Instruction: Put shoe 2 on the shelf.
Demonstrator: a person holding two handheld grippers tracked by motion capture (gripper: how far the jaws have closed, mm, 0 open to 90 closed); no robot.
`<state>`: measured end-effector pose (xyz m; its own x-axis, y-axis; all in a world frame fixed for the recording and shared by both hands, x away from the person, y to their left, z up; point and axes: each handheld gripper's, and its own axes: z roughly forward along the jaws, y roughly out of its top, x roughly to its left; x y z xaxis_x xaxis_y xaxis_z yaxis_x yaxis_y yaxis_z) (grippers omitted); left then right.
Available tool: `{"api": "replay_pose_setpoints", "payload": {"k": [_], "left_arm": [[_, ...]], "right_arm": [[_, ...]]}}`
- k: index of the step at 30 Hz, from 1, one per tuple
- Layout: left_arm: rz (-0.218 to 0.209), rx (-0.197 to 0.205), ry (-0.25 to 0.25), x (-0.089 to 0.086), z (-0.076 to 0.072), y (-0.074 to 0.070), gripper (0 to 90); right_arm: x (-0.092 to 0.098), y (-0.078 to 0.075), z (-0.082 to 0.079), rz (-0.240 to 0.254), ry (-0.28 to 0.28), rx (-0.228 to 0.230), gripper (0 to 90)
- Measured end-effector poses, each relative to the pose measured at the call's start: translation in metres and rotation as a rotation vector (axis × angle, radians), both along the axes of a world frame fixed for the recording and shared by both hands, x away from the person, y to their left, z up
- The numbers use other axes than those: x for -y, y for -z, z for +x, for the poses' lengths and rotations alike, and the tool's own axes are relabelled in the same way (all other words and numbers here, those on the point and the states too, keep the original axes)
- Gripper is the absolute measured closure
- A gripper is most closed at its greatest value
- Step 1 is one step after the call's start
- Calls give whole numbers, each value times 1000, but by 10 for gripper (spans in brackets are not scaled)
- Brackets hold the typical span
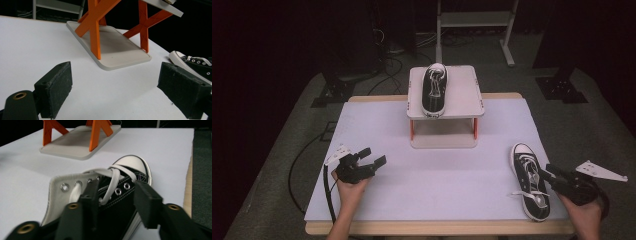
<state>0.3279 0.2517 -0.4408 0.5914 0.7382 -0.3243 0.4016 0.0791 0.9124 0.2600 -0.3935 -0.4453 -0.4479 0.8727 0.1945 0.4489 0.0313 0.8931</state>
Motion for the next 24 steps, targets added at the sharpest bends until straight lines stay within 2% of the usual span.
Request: {"api": "replay_pose_setpoints", "payload": {"k": [2,6,9,12,16,20,23,24], "left_arm": [[-4,-1,-3,0,0,0,116],[-5,-4,-2,-1,0,0,116],[-5,-3,1,0,0,0,116],[-6,-5,1,-1,0,0,115],[-9,-4,2,-2,0,0,116],[-13,-5,0,-4,0,0,117],[-16,-4,-3,-4,0,0,117],[-16,-4,-3,-4,0,0,117]], "right_arm": [[-5,-4,-1,13,-11,17,416],[-19,-16,-3,43,-45,25,318],[-35,-21,-2,23,-65,28,246],[-50,-22,0,-34,-59,22,171],[-65,-19,2,-129,-28,3,163],[-67,-12,4,-201,20,-34,192],[-63,-10,3,-224,56,-31,264],[-61,-9,3,-228,64,-48,281]]}}
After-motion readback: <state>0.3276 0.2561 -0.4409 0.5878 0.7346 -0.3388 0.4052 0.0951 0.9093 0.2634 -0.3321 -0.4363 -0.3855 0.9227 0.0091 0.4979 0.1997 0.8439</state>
